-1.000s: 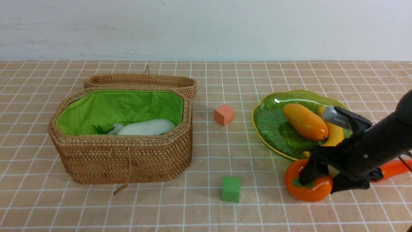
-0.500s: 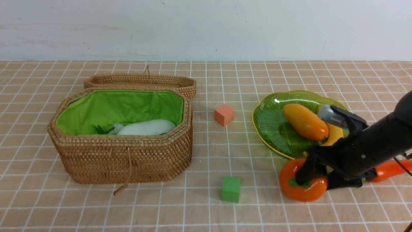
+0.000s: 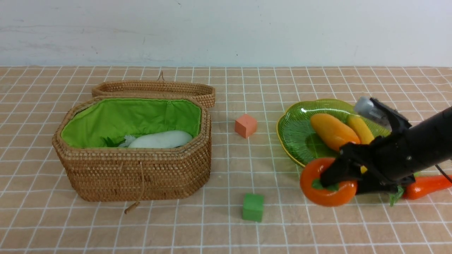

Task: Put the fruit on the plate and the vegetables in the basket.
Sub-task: Grab a tomato with your right arm and place it on the plate on the right.

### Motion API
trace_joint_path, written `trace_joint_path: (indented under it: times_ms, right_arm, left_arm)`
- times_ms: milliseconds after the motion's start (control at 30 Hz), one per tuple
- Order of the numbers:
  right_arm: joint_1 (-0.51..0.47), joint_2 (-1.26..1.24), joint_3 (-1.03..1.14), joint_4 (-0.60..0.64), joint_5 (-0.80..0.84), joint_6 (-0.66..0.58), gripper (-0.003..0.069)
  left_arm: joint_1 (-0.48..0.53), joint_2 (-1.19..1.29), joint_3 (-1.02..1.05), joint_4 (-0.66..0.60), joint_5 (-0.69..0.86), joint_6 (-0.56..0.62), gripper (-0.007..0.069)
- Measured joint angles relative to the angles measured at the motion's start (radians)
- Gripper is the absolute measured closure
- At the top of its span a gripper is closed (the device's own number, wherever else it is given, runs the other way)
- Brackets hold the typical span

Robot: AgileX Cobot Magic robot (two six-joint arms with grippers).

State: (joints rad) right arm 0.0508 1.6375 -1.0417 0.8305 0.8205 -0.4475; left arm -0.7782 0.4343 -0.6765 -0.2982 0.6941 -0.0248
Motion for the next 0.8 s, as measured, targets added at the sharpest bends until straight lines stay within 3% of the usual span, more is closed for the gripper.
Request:
trace_joint_path:
  times_ms: [167, 267, 400, 567, 633, 800]
  right_arm:
    - [0.001, 0.025, -0.053, 0.055, -0.309, -0.026, 0.0145]
    - [0.0, 0.07, -0.078, 0.058, -0.371, -0.055, 0.0145]
    - [0.001, 0.155, -0.128, 0.059, -0.37, -0.126, 0.0145]
    - [0.001, 0.167, -0.142, 0.057, -0.372, -0.147, 0.0006]
    - [0.0, 0.149, -0.142, 0.035, -0.372, -0.148, -0.0015]
    - [-0.009, 0.057, -0.142, -0.033, -0.338, -0.145, 0.0036]
  left_arm:
    - [0.0, 0.0, 0.0, 0.0, -0.123, 0.003, 0.0637]
    - [0.0, 0.0, 0.0, -0.001, -0.162, 0.003, 0.0637]
    - [0.0, 0.0, 0.0, -0.002, -0.191, 0.003, 0.0637]
    - [0.0, 0.0, 0.0, -0.002, -0.192, 0.003, 0.0637]
    - [0.0, 0.0, 0.0, -0.002, -0.192, 0.004, 0.0637]
    - [0.0, 0.0, 0.0, -0.001, -0.197, 0.007, 0.0637]
